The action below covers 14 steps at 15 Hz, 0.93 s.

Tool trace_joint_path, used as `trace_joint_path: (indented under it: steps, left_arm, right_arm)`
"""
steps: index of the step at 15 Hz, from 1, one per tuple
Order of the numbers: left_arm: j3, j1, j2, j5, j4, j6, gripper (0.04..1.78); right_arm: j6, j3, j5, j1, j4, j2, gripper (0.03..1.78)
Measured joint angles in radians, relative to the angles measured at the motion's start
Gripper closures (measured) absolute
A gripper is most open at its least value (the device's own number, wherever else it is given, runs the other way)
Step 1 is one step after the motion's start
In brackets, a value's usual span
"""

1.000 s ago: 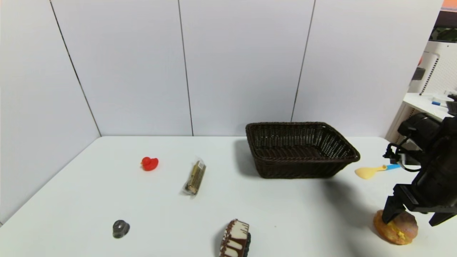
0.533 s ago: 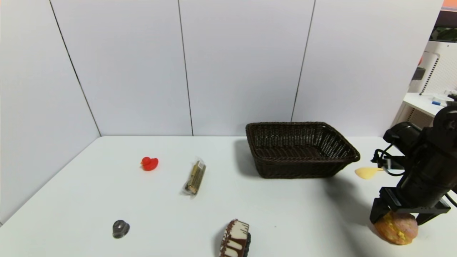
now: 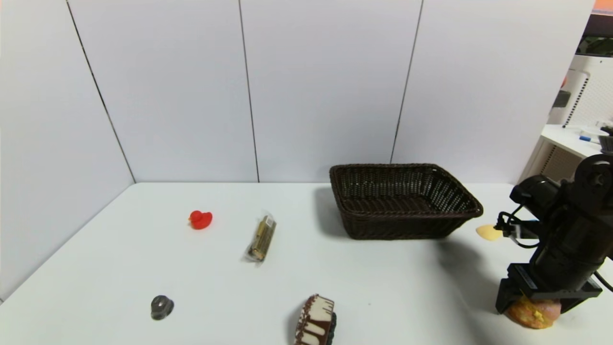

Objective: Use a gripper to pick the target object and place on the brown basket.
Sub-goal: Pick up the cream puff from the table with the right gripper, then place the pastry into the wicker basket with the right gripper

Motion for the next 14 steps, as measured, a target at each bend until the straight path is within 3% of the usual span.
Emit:
trace_joint_path:
  steps: [3, 7, 10, 14]
  left_arm:
    - [0.000, 0.000, 0.000, 0.000, 0.000, 0.000, 0.13]
    - [0.000, 0.000, 0.000, 0.000, 0.000, 0.000, 0.13]
    - [0.000, 0.000, 0.000, 0.000, 0.000, 0.000, 0.13]
    - [0.000, 0.001, 0.000, 0.000, 0.000, 0.000, 0.13]
  right_arm:
    - [0.000, -0.002, 0.001, 0.006, -0.003, 0.000, 0.11]
    - [-0.004, -0.001, 0.000, 0.014, -0.002, 0.001, 0.70]
    - [-0.003, -0.001, -0.001, 0.018, -0.001, -0.003, 0.95]
    - [-0.002, -0.036, -0.030, 0.010, 0.000, -0.030, 1.01]
